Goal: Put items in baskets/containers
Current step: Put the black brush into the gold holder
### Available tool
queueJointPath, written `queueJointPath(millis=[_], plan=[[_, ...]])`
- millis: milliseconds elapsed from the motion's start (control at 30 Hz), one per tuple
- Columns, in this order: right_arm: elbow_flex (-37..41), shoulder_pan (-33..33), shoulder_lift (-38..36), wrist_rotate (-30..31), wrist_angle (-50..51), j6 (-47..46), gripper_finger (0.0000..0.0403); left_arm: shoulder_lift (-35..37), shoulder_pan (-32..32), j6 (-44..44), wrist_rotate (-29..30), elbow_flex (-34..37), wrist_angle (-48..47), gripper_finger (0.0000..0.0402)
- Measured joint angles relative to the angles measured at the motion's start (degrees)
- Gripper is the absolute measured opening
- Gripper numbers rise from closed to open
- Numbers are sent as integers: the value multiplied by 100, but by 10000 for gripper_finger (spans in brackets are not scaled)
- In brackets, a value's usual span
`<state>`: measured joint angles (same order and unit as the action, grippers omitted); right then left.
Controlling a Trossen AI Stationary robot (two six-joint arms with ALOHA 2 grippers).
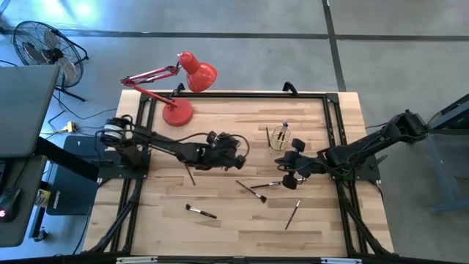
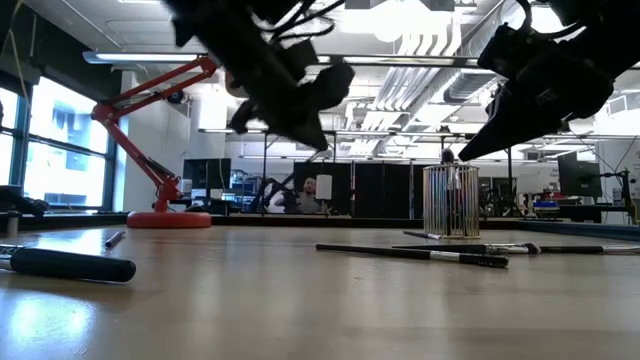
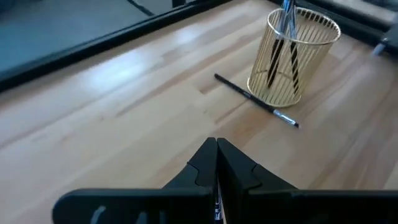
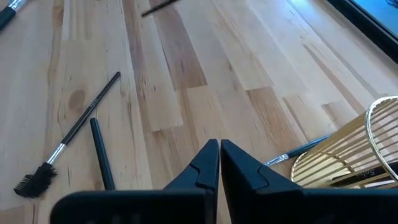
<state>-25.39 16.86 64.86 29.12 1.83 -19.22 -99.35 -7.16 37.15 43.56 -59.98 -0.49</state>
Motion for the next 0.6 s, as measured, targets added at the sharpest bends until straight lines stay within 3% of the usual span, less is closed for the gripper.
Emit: queueJointPath(millis=[133,333,600], plan=[[7,0,6,137,-134,-38,12,213,0,-288,-424,863,1850,0],[7,-16,436,492,-1354,-175,13,248,2,-1511,-1147,1844,5056,0],[4,-336,1557,-244,-3666,367,38,251,0,-2289,-1613,1801,5617,0]])
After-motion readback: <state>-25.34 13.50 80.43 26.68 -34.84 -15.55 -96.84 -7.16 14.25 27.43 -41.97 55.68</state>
